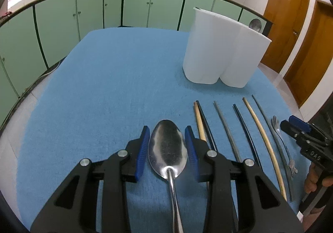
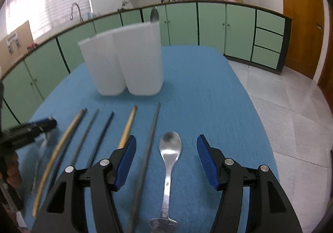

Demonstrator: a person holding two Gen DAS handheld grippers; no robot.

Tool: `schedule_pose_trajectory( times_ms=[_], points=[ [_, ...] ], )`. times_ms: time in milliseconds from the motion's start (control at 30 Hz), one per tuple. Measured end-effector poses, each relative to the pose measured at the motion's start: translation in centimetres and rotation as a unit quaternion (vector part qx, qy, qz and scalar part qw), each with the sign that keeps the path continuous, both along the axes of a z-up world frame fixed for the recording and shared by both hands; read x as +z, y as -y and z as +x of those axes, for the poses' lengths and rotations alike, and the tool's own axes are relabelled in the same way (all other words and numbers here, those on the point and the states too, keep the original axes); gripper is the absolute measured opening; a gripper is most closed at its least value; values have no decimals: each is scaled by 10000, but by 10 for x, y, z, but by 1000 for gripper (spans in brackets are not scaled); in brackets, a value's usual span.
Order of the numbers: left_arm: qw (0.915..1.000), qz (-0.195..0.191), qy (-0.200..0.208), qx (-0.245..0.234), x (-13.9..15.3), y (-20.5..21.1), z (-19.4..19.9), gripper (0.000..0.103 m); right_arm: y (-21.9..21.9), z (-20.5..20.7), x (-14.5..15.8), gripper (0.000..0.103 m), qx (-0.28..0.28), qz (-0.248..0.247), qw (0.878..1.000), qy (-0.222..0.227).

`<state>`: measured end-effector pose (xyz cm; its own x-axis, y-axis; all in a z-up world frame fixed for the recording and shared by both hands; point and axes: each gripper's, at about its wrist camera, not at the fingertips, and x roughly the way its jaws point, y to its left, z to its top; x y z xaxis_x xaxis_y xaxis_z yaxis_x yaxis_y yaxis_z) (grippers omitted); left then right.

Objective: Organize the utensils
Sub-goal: 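Grasp the large silver spoon with the left gripper while the right grasps the decorated spoon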

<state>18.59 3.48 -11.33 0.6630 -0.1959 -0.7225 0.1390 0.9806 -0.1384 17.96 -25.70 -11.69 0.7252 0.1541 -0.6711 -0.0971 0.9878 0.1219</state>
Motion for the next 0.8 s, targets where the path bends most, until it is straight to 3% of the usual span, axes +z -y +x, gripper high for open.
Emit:
schedule_pose_trajectory(
  times_ms=[200, 500, 800],
  points=[
    [10000, 8, 16, -35, 0, 3, -1, 34, -7, 3, -7, 56, 179, -152, 9996, -175],
    [9999, 66, 59, -49, -2, 4, -1, 34, 0, 18, -13, 46, 68, 47, 9992, -391],
    [9999, 69, 62, -76, -3, 5, -1, 34, 9, 17, -9, 41, -2, 220, 9993, -303]
  ],
)
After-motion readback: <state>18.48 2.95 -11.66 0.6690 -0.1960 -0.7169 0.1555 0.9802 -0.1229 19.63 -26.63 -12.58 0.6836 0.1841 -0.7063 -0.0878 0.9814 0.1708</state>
